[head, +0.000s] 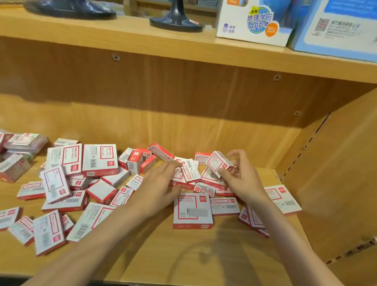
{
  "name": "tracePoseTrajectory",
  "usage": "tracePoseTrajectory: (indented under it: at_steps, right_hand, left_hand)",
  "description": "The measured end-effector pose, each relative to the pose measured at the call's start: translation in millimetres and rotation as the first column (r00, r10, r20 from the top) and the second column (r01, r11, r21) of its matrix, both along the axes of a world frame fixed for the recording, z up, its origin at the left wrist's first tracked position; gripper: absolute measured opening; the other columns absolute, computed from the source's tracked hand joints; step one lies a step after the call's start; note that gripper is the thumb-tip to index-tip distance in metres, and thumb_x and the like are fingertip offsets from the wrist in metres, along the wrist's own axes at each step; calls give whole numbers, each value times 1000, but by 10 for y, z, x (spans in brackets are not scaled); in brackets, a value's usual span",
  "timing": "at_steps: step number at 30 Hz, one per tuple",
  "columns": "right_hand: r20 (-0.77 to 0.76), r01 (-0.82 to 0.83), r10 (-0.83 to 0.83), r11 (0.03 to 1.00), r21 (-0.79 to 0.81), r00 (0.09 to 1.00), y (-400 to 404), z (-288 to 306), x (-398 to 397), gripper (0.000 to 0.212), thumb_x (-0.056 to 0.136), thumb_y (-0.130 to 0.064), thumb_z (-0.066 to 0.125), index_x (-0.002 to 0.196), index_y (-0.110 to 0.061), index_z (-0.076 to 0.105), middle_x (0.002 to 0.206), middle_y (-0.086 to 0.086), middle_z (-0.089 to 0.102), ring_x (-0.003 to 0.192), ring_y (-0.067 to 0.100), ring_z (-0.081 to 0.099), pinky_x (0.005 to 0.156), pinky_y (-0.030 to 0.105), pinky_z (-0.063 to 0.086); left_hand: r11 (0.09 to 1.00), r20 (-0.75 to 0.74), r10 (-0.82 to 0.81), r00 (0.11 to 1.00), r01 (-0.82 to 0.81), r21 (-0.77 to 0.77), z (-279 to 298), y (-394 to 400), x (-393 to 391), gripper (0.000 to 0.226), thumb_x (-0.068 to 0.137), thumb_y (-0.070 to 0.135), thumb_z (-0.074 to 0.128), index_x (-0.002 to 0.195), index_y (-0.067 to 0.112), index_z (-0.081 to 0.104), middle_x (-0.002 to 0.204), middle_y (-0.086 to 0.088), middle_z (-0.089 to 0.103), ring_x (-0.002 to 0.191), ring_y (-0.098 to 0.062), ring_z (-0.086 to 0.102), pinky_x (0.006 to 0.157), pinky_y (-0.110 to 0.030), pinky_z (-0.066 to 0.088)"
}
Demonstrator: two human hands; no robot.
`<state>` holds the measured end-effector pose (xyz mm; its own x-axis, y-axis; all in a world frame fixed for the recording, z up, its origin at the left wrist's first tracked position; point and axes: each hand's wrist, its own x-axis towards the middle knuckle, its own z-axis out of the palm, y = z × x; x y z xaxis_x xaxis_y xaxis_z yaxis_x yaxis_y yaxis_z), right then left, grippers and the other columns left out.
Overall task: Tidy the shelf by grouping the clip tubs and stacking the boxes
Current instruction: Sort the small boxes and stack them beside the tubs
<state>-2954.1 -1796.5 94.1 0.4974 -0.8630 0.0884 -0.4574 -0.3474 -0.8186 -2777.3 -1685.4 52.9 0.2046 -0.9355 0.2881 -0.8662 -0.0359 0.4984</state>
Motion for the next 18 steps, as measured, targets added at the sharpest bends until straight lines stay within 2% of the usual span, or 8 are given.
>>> tracePoseTrajectory:
  at_steps: [2,4,5,8,11,13,15,18]
  right_hand:
    - [43,-98,95,992,83,995,69,43,133,26,85,-14,64,100,-21,45,75,-3,60,58,6,55,48,15,41]
    - [134,-225,200,952,208,971,169,66,324,19,84,-12,65,91,-20,50,72,14,63,64,17,57,54,23,45]
    - [184,-284,242,925,253,953,222,74,436,15,84,-12,65,89,-20,53,74,16,65,66,21,58,59,29,46]
    - [291,-430,344,843,324,893,410,94,847,10,85,-13,64,92,-19,60,85,15,68,73,26,61,68,35,45]
    - [355,-509,394,792,337,848,627,105,1336,15,86,-7,60,97,-17,61,87,7,66,73,15,63,65,20,50]
    - [419,-542,385,753,372,822,779,117,1704,18,87,-4,58,103,-12,60,93,5,65,73,15,64,63,19,53]
    - [418,-542,384,751,378,823,933,143,2088,21,88,-4,57,108,-6,57,97,7,64,71,15,64,60,18,54]
    - [376,-522,389,765,378,841,1150,123,2619,13,89,0,55,100,-6,57,92,13,60,69,12,61,62,17,52]
  left_hand:
    - [995,-105,-34,994,25,-92,55,131,101,56,87,23,61,136,24,36,138,6,43,126,-9,39,101,-25,34]
    - [987,-165,-110,980,89,-130,113,278,223,59,86,27,60,138,35,33,140,13,39,126,0,34,98,-11,32]
    - [983,-171,-138,976,114,-143,127,347,294,56,85,31,59,136,36,36,139,15,40,126,3,35,98,-8,30]
    - [970,-236,-95,967,36,-241,152,592,564,42,80,27,63,121,33,52,119,18,53,109,8,49,91,-10,39]
    - [952,-297,39,954,-126,-278,212,905,887,46,77,13,70,106,41,49,109,17,54,95,0,57,83,-20,48]
    - [934,-277,126,953,-208,-291,244,1153,1148,41,74,27,68,105,43,45,107,17,55,95,-1,56,82,-23,48]
    - [904,-273,207,939,-291,-314,273,1410,1464,36,73,41,61,105,41,45,106,18,56,96,-2,56,81,-25,48]
    - [848,-279,331,902,-414,-332,281,1795,1962,36,75,36,63,107,33,47,100,15,59,89,-4,58,78,-27,50]
